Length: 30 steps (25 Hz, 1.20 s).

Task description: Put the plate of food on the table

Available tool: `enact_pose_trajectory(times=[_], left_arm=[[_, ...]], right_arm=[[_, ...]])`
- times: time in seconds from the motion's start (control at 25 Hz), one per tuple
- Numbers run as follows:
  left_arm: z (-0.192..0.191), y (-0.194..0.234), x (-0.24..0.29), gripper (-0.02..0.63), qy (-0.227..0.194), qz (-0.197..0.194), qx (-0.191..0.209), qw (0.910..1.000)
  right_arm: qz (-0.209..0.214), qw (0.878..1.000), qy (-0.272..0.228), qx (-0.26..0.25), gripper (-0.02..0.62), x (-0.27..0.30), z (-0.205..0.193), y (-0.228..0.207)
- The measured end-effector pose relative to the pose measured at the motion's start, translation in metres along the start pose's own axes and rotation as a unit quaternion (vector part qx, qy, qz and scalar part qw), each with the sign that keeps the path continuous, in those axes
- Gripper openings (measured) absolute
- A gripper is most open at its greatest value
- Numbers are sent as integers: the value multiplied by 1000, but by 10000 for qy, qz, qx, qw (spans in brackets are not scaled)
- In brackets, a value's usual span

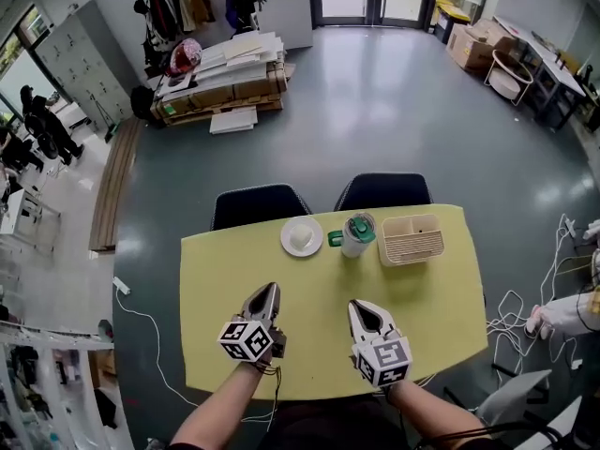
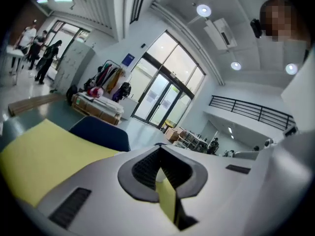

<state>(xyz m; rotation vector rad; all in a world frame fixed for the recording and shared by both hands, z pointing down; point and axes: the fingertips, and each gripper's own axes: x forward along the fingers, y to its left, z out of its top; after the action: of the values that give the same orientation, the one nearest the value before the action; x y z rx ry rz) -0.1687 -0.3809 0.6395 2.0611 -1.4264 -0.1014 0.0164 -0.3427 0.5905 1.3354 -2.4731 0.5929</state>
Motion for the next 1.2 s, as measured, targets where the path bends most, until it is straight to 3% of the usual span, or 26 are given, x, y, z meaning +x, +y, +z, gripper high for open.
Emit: enact_pose_trajectory(times=[0.2, 0.44, 0.68, 1.2], left_arm=[[31, -51, -48, 9, -82, -221, 744, 9970], [41, -92, -96, 9, -89, -365, 1105, 9932], [29, -113, -121, 9, -42, -475, 1318, 9901], [25, -142, -125, 9, -94, -642, 1222, 9904]], right_arm=[[131, 9997, -195, -86, 11, -19, 22, 23], [275, 9991, -257, -189, 11, -38, 38, 49], [331, 9987, -232, -301, 11, -53, 39, 60], [281, 9991, -185, -254, 11, -76, 27, 65]])
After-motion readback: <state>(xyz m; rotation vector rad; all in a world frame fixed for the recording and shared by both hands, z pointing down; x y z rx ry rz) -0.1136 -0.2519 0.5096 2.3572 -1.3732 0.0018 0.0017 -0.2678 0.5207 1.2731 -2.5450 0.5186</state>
